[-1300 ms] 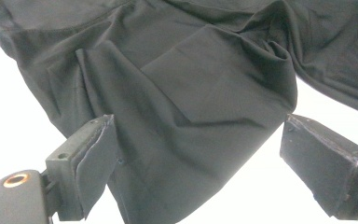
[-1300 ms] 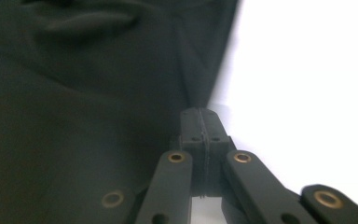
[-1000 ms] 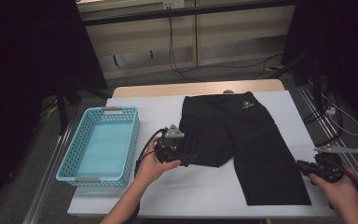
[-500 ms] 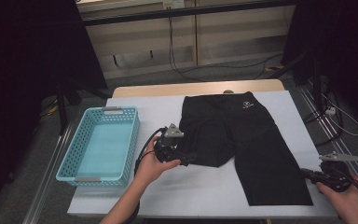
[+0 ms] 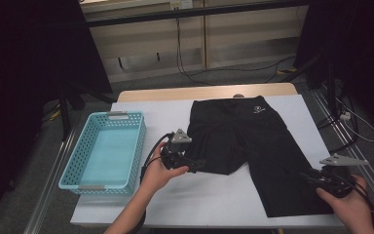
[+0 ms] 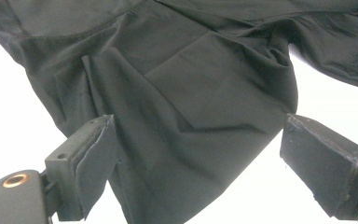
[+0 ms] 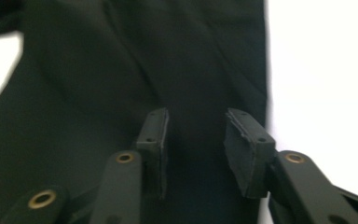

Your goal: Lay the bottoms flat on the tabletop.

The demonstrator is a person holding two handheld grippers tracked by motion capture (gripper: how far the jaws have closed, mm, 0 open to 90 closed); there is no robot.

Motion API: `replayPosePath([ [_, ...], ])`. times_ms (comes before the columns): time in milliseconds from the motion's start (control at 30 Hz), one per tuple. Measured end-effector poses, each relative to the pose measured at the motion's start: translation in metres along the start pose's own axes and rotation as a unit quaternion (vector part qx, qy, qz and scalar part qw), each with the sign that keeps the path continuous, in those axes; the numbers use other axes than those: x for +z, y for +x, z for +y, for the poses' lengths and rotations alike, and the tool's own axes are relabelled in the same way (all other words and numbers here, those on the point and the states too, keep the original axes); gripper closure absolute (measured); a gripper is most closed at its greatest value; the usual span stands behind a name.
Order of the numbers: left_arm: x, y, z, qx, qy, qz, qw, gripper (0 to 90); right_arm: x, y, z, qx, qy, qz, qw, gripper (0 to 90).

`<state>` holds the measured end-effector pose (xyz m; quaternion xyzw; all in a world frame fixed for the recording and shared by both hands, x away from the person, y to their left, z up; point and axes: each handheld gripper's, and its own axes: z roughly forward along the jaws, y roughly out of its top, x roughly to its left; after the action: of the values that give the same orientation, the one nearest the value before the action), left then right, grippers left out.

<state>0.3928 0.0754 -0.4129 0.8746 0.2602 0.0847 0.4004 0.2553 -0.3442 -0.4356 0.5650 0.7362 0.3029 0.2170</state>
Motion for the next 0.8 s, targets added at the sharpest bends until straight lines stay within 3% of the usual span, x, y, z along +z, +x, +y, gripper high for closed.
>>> replayPosePath([
  [200,0.002,0.001,-0.002,0.000,0.006,0.000,1.0000,11.5,0.014,0.032,0.016,-0.023,-0.008,0.030,0.9993,45.5],
  [400,0.001,0.003,-0.003,-0.004,0.006,0.002,1.0000,11.4,0.029,0.060,0.024,-0.041,-0.010,0.056,0.9975,45.7],
  [533,0.000,0.003,-0.004,-0.006,0.005,0.003,1.0000,11.4,0.034,0.081,0.028,-0.053,-0.016,0.083,0.9950,56.2],
  [667,0.000,0.003,-0.004,-0.005,0.004,0.005,1.0000,11.4,0.037,0.107,0.026,-0.085,0.003,0.113,0.9899,67.8],
  [733,0.000,0.003,-0.004,-0.006,0.005,0.006,0.9999,11.3,0.040,0.116,0.024,-0.105,0.015,0.113,0.9879,71.0],
  [800,0.000,0.003,-0.004,-0.005,0.007,0.005,0.9999,11.3,0.042,0.119,0.021,-0.122,0.027,0.097,0.9874,74.5],
])
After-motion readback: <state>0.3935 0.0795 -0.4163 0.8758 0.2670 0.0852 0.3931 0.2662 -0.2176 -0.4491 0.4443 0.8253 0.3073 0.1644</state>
